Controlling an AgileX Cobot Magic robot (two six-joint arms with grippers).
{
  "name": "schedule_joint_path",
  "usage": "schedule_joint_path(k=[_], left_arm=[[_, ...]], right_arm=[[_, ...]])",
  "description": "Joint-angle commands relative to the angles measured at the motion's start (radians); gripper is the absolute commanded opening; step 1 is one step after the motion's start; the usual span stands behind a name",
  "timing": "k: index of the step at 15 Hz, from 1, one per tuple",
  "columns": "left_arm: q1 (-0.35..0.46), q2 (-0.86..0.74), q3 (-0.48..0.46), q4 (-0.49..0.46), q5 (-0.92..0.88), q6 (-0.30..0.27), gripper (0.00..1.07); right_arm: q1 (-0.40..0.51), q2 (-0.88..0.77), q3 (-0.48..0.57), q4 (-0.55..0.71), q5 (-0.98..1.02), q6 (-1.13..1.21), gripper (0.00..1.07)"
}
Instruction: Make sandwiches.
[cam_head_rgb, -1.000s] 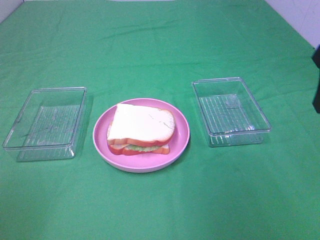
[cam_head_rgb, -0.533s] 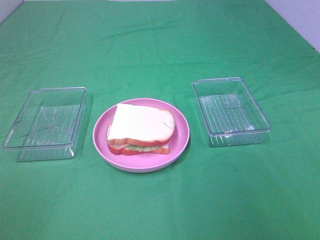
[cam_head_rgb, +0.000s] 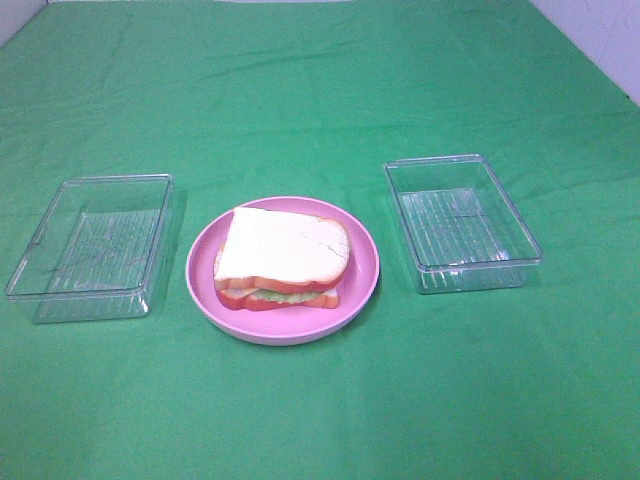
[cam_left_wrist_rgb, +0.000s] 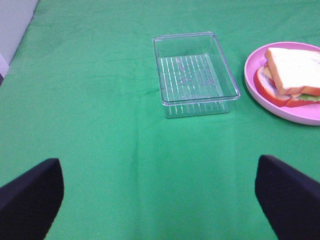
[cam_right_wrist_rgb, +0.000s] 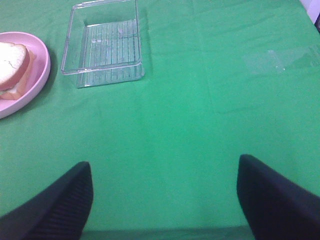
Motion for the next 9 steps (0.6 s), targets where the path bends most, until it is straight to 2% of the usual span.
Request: schedule_joint_path(k=[1, 9], left_arm=[[-0.005, -0.006, 0.002, -0.001, -0.014, -0.001, 0.98], [-0.005, -0.001, 0.002, -0.001, -0.014, -0.001, 0.98]], right_arm=[[-0.001, -0.029, 0.006, 0.005, -0.004, -0.014, 0.77], [-0.009, -0.032, 0.006, 0.004, -0.005, -0.014, 0.77]])
